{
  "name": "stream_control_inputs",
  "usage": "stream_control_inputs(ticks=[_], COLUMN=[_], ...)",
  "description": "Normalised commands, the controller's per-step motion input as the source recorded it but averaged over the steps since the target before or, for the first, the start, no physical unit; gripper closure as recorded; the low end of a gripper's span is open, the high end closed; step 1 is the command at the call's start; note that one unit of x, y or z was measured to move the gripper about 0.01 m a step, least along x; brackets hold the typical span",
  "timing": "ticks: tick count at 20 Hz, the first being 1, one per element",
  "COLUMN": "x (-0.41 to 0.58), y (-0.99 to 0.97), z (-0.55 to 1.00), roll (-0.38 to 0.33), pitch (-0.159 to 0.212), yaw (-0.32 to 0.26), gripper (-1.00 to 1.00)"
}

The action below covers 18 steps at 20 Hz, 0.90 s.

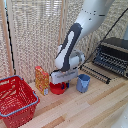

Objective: Please locate the crimson dish within your space. Move your hand towards it gently. Tenderly hold the bowl carefully using your fingers and raise it. With caution, shift it towards the basket. Kindly let loose of the dish to drop it in the basket.

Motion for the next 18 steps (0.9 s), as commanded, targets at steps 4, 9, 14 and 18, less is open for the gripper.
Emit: stream_control_inputs(ticks=[4, 9, 14, 18], x=[0.122, 0.411, 0.414, 0.382], y=[-0.03, -0.26, -0.35, -0.24], z=[0.19, 0.73, 0.88, 0.80], roll=[0.018, 0.085, 0.073, 0.099], pitch=[0.011, 0.039, 0.079, 0.111], yaw=[-0.010, 0.000, 0.000, 0.018], gripper=[1.00, 1.00, 1.00, 1.00])
